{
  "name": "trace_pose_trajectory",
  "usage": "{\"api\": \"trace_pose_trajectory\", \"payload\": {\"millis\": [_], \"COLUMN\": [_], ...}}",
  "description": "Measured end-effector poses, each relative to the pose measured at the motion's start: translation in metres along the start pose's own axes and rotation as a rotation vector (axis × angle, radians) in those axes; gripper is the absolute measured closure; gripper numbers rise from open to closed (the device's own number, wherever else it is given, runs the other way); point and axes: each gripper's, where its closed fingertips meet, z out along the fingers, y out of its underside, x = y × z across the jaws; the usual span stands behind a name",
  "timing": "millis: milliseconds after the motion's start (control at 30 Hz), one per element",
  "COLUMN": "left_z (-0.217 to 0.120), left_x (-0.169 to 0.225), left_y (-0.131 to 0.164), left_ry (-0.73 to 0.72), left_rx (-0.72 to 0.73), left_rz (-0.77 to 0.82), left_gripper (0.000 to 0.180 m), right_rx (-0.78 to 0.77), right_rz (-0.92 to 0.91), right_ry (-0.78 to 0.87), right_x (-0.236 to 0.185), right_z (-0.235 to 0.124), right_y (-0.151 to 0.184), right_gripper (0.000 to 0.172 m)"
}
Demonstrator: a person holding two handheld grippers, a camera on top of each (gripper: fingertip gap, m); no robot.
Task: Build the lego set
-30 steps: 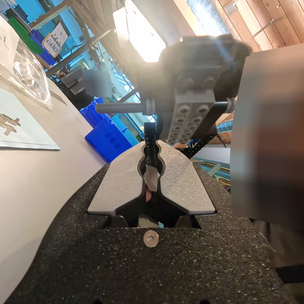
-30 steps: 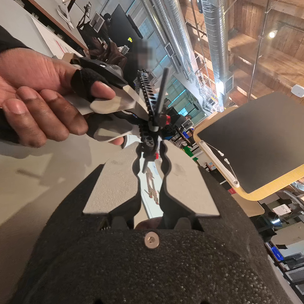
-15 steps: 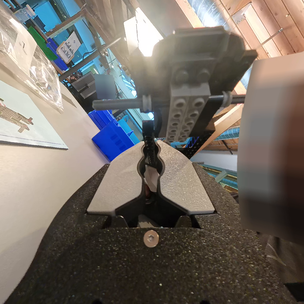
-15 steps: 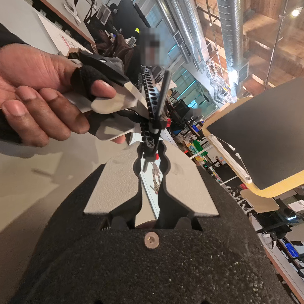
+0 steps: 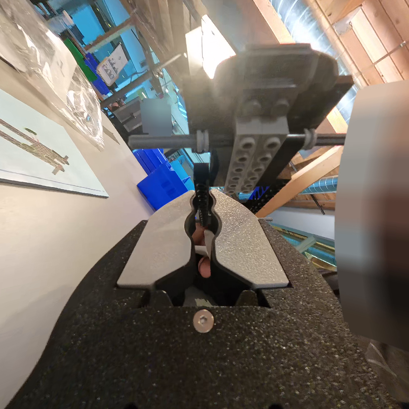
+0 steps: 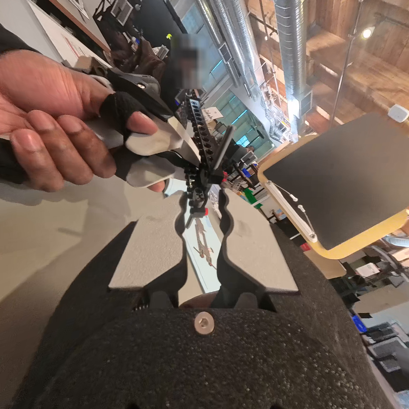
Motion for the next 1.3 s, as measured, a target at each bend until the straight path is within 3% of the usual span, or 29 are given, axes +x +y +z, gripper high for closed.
{"api": "trace_pose_trajectory", "payload": {"millis": [67,200,400,633,867,967,1100,1300], "left_z": [0.001,0.002,-0.006,-0.011,-0.016,-0.015,-0.014,-0.012], "left_x": [0.000,-0.002,-0.005,-0.007,-0.009,-0.009,-0.006,-0.005], "left_y": [0.001,0.004,0.003,0.005,0.008,0.012,0.024,0.032], "left_ry": [0.007,-0.014,-0.032,-0.062,-0.134,-0.124,-0.083,-0.067], "left_rx": [-0.014,-0.074,-0.086,-0.104,-0.313,-0.349,-0.422,-0.476], "left_rz": [0.012,0.040,-0.035,-0.036,0.369,0.389,0.391,0.383], "left_gripper": [0.173,0.171,0.172,0.172,0.172,0.172,0.172,0.172], "right_rx": [0.007,0.020,0.005,-0.024,0.013,-0.014,-0.013,0.053], "right_rz": [-0.041,-0.037,-0.028,-0.020,-0.048,-0.150,-0.199,-0.204], "right_ry": [0.031,0.044,0.024,-0.068,-0.105,-0.073,-0.013,-0.018], "right_x": [0.002,0.003,0.002,-0.009,-0.012,-0.016,-0.014,-0.019], "right_z": [-0.001,-0.003,-0.004,-0.012,-0.030,-0.028,-0.023,-0.021], "right_y": [-0.001,-0.001,0.003,0.011,0.008,0.012,0.010,-0.002], "right_gripper": [0.161,0.172,0.172,0.141,0.127,0.120,0.117,0.127]}}
